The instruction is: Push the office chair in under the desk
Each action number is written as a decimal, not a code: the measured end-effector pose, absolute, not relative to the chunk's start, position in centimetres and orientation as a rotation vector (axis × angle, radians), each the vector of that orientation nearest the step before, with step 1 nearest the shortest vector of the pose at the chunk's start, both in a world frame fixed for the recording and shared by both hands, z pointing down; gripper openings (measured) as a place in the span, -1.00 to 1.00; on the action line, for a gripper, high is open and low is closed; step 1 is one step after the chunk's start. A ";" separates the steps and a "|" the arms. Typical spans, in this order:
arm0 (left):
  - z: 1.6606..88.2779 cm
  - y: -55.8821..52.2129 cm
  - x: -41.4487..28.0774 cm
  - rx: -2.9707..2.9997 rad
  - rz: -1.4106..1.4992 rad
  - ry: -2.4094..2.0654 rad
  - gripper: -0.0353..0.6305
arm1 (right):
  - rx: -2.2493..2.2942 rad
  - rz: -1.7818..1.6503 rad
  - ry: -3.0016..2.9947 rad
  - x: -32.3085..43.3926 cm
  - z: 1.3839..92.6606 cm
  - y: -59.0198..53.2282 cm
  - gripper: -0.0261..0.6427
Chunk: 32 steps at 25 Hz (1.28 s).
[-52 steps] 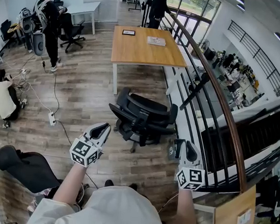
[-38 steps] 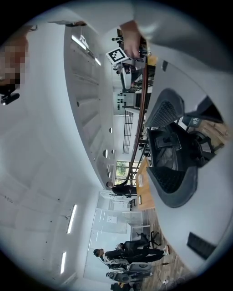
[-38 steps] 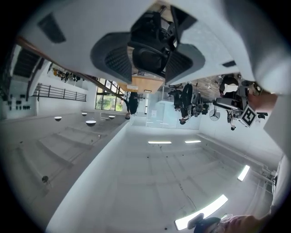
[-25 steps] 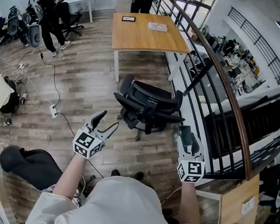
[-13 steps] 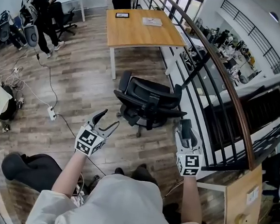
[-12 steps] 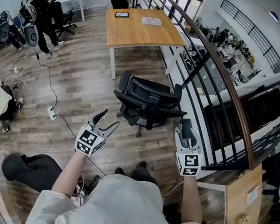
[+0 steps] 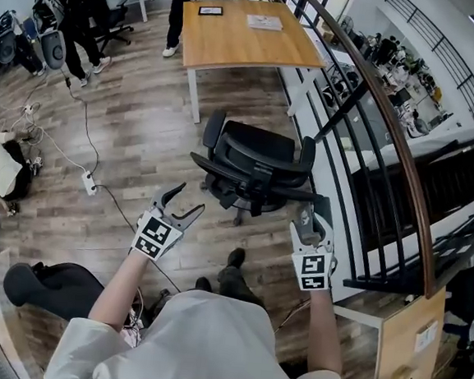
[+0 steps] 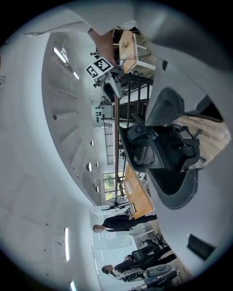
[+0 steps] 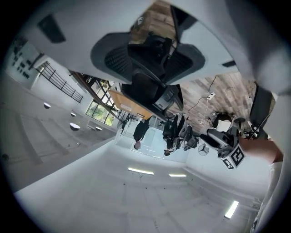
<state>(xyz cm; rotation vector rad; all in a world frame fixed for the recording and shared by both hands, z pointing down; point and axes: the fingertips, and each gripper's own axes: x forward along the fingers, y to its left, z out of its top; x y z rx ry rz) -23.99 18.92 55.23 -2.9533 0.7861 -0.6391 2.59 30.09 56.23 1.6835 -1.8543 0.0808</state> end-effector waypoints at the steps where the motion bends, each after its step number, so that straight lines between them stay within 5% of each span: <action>1: 55.7 18.4 -23.6 -2.939 -0.661 0.778 -0.05 | 1.660 0.081 -1.842 3.0 56.8 29.5 -0.28; 27: 73.4 6.5 -15.1 -2.187 -1.415 0.381 -0.03 | 0.986 0.022 -1.795 9.2 72.7 20.7 -0.28; 32: 73.8 5.6 -15.1 -2.144 -1.473 0.364 -0.17 | 0.923 -0.040 -1.762 9.5 73.3 20.1 -0.28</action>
